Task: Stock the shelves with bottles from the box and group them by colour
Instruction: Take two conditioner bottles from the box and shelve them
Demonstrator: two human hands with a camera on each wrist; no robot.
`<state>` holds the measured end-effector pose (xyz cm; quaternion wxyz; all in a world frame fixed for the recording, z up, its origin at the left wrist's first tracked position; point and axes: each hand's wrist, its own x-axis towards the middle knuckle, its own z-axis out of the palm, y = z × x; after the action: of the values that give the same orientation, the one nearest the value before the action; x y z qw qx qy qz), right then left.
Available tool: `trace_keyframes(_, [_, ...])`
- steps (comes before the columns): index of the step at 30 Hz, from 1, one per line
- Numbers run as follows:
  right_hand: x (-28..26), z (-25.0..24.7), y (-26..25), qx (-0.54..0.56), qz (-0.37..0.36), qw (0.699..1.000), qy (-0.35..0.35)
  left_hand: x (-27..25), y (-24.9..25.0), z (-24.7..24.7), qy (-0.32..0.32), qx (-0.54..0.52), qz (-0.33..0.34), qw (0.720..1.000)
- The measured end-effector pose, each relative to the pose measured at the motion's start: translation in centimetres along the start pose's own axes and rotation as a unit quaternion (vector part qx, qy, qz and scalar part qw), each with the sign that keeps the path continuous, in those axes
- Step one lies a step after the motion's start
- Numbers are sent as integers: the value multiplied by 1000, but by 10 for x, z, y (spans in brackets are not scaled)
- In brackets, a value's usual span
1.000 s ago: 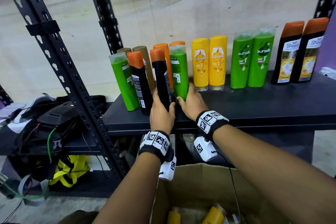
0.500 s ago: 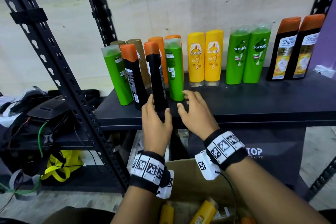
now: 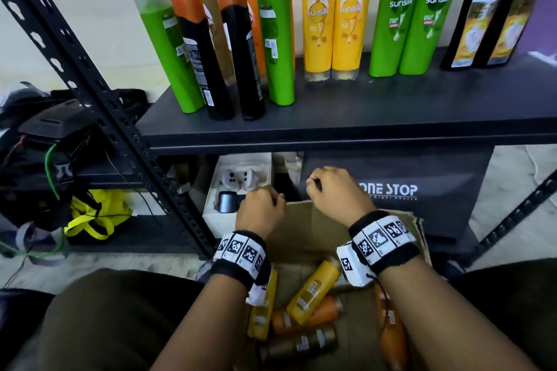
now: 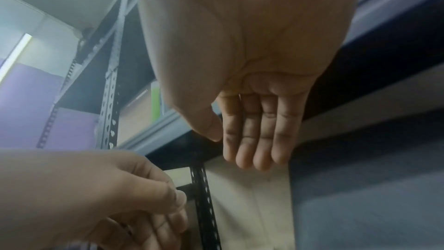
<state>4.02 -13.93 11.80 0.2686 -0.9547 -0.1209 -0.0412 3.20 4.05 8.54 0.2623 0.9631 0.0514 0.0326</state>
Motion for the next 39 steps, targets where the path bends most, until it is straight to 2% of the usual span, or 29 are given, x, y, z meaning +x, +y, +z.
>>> trace_keyframes(6, [-22, 50, 37, -19, 68, 994, -88, -13, -29, 48, -128, 64, -53, 988])
trace_keyframes(10, [-40, 81, 66, -27, 125, 978, -164, -21, -51, 75, -191, 86, -93, 973])
trace_keyframes(21, [-103, 148, 125, -28, 267, 912, -310, -33, -81, 131, -314, 151, -81, 934])
trace_keyframes(26, [-115, 158, 140, 0, 355, 890, -285, -37, -91, 155, -354, 194, -78, 912])
trace_keyframes(31, [-116, 159, 149, -28, 309, 898, -312, -35, -96, 183, -386, 196, -76, 898])
trace_keyframes(33, [-116, 160, 151, -34, 312, 898, -307, -33, -94, 193, -392, 197, -75, 896])
trace_keyframes(35, [-117, 163, 157, -43, 345, 892, -289, -32, -92, 206, -396, 194, -70, 895])
trace_keyframes(36, [-119, 166, 162, -39, 383, 880, -278, -32, -91, 212, -392, 190, -68, 898])
trace_keyframes(39, [-123, 176, 176, 30, 521, 820, -237, -31, -84, 230, -373, 191, -57, 906])
